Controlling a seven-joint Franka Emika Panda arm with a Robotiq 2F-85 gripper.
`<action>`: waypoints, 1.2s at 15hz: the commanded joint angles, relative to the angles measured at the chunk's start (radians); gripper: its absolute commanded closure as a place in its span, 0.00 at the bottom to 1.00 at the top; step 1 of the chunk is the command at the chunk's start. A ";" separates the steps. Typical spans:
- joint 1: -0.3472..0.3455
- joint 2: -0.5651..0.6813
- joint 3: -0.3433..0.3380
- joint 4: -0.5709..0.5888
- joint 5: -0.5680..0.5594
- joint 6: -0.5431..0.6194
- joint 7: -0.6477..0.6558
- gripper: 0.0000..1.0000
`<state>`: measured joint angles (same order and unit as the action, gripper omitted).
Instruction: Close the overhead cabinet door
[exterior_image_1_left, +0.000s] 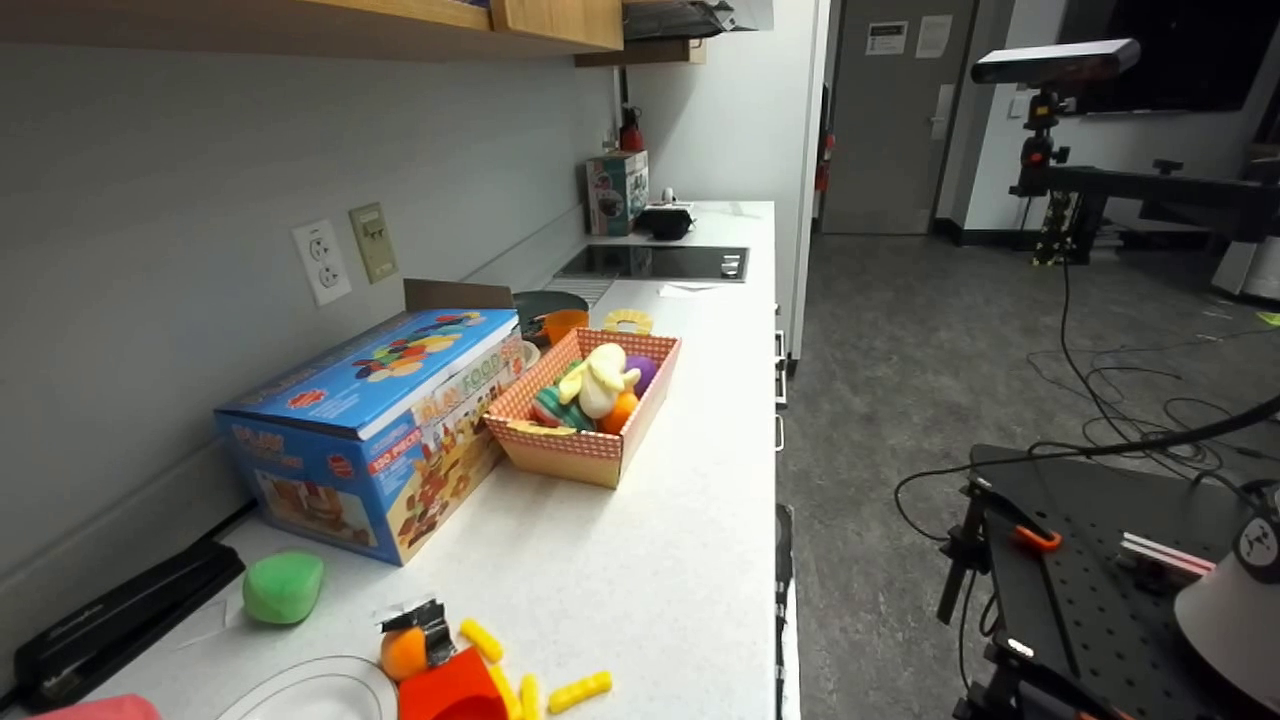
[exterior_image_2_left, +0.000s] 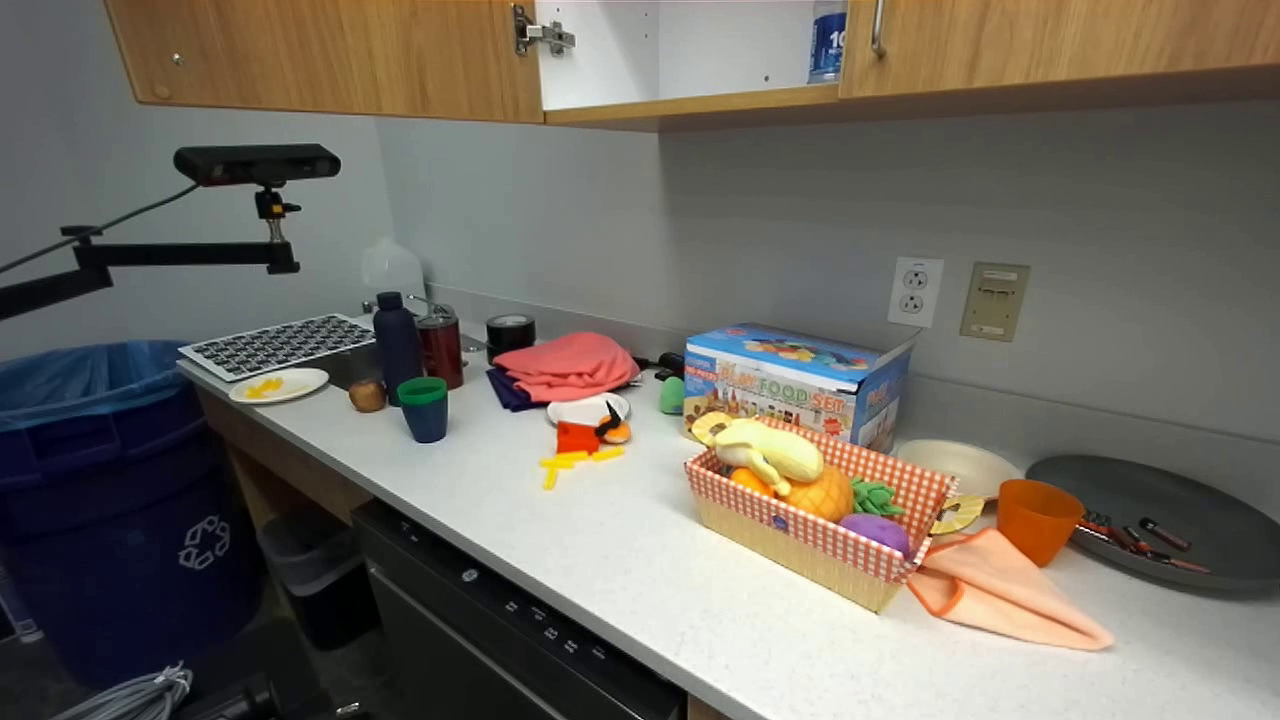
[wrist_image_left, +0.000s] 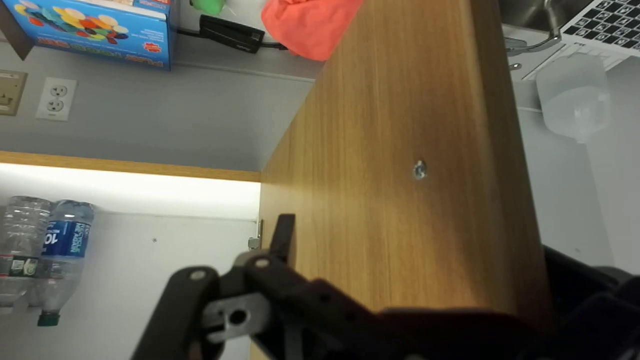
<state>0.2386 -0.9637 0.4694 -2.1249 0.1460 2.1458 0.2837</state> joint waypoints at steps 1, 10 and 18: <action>-0.052 -0.005 0.013 0.122 -0.089 -0.194 -0.013 0.00; -0.130 0.009 0.039 0.402 -0.341 -0.666 -0.115 0.00; -0.111 0.076 0.069 0.475 -0.289 -0.633 -0.096 0.00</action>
<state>0.1134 -0.9297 0.5311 -1.6879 -0.1969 1.4551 0.1629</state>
